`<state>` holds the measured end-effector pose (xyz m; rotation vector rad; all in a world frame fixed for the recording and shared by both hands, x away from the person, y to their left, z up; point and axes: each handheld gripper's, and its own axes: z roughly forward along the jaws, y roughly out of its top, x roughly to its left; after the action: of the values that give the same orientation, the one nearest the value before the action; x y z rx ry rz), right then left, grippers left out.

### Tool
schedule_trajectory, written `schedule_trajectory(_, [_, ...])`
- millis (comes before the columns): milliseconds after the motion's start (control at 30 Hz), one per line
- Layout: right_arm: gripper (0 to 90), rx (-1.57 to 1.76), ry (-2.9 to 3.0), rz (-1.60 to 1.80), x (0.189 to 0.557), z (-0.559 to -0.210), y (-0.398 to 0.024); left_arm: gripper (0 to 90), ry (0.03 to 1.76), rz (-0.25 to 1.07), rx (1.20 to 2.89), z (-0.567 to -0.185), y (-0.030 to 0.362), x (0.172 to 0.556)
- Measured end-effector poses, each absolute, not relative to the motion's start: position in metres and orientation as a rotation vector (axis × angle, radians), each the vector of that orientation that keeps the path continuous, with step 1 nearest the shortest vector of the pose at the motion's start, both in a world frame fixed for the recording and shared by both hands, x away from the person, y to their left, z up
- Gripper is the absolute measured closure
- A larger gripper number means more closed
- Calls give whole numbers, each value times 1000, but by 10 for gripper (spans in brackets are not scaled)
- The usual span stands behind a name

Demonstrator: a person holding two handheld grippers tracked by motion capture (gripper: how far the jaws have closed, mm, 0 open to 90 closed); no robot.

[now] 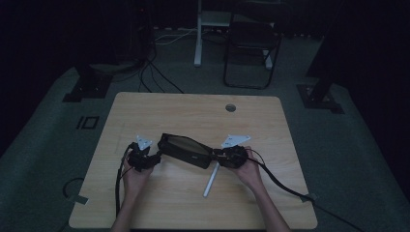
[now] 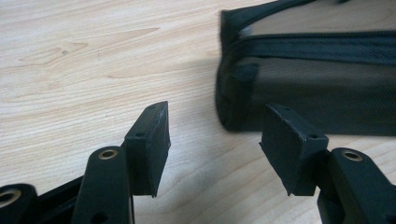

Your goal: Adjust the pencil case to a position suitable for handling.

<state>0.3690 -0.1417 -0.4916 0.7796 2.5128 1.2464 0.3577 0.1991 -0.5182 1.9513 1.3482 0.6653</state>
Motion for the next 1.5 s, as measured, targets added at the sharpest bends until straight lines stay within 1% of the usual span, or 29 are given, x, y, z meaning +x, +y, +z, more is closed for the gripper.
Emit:
schedule_trajectory(67, [617,800,2476,1260,369,-490,-144,425,1339,663,1957,-520,199,359])
schedule_trajectory(133, [579,827,2444,1296,372,-487,-145,433,1322,655,1962,-521,197,359])
schedule_trajectory(200, [564,849,2422,1347,377,-487,-145,436,1308,656,1974,-522,195,360])
schedule_trajectory(367, [522,889,2404,1351,379,-491,-141,436,1282,650,1999,-526,191,361])
schedule_trajectory(467, [522,894,2406,1347,380,-492,-140,436,1264,638,2007,-528,188,362])
schedule_trajectory(567, [512,930,2411,1357,390,-496,-138,436,1246,642,2019,-529,185,362])
schedule_trajectory(733, [504,926,2419,1344,395,-499,-130,436,1209,633,2022,-529,183,361])
schedule_trajectory(800, [515,941,2425,1345,397,-502,-129,436,1197,622,2025,-529,183,361])
schedule_trajectory(833, [539,958,2433,1305,398,-505,-129,437,1187,618,2029,-530,182,361])
schedule_trajectory(900, [546,951,2439,1282,397,-506,-129,437,1170,612,2036,-530,180,361])
schedule_trajectory(1133, [582,873,2465,1172,387,-501,-131,441,1104,609,2057,-529,172,356])
schedule_trajectory(1400, [590,908,2459,1203,381,-502,-155,440,1121,600,2041,-529,176,358])
schedule_trajectory(1500, [570,917,2445,1216,376,-499,-164,439,1114,600,2053,-529,175,357])
